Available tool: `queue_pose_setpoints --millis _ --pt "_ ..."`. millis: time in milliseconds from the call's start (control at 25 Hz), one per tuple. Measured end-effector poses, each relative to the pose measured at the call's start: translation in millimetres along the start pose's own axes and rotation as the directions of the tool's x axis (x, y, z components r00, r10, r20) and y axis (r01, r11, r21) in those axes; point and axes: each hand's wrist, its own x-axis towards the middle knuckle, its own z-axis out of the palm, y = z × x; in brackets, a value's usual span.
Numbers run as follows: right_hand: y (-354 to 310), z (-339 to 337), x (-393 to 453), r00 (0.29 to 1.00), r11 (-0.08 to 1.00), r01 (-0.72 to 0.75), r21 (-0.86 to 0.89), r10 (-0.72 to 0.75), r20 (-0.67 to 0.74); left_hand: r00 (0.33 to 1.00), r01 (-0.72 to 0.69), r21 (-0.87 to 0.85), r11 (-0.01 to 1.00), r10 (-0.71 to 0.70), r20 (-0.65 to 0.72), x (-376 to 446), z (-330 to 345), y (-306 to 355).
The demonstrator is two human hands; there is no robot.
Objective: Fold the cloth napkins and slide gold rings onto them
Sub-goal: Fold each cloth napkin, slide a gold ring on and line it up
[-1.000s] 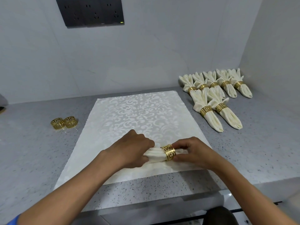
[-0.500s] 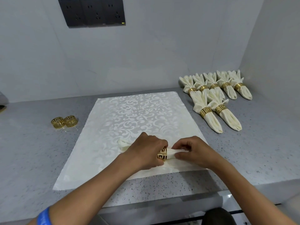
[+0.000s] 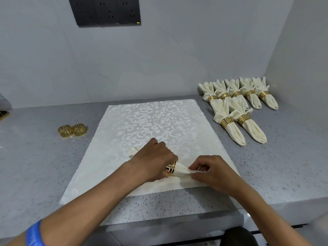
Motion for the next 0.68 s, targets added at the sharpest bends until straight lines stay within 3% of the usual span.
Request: queue_pose_setpoints --millis 160,320,360,440,480,560,600,680 --pt "-22 30 -26 0.983 0.995 -0.060 0.075 0.072 -0.170 0.997 -0.055 0.061 0.997 0.058 -0.046 -2 2 -4" --pt "-48 70 -39 0.922 0.976 -0.153 0.155 0.198 -0.332 0.959 -0.166 0.139 0.976 0.193 -0.207 -7 12 -6" --pt "-54 77 -40 0.913 0.973 -0.173 0.150 0.216 -0.347 0.955 -0.122 0.113 0.986 0.148 -0.256 -11 17 -3" --pt "-62 82 -40 0.911 0.975 -0.199 0.102 0.222 -0.348 0.942 0.073 -0.119 0.990 -0.108 -0.318 -26 30 10" --pt "-65 79 -38 0.913 0.977 -0.197 0.077 0.211 -0.350 0.899 0.197 -0.304 0.932 -0.295 -0.323 -35 35 17" --pt "-64 67 -29 0.911 0.981 -0.188 0.053 0.195 -0.364 0.767 0.367 -0.648 0.668 -0.611 -0.195 -48 40 27" --pt "-59 58 -20 0.910 0.979 -0.194 0.057 0.201 -0.361 0.732 0.392 -0.732 0.557 -0.671 -0.118 -50 42 27" --pt "-44 38 1 0.947 0.978 -0.207 0.027 0.207 -0.246 0.773 0.352 -0.808 0.473 -0.633 -0.033 -46 51 19"
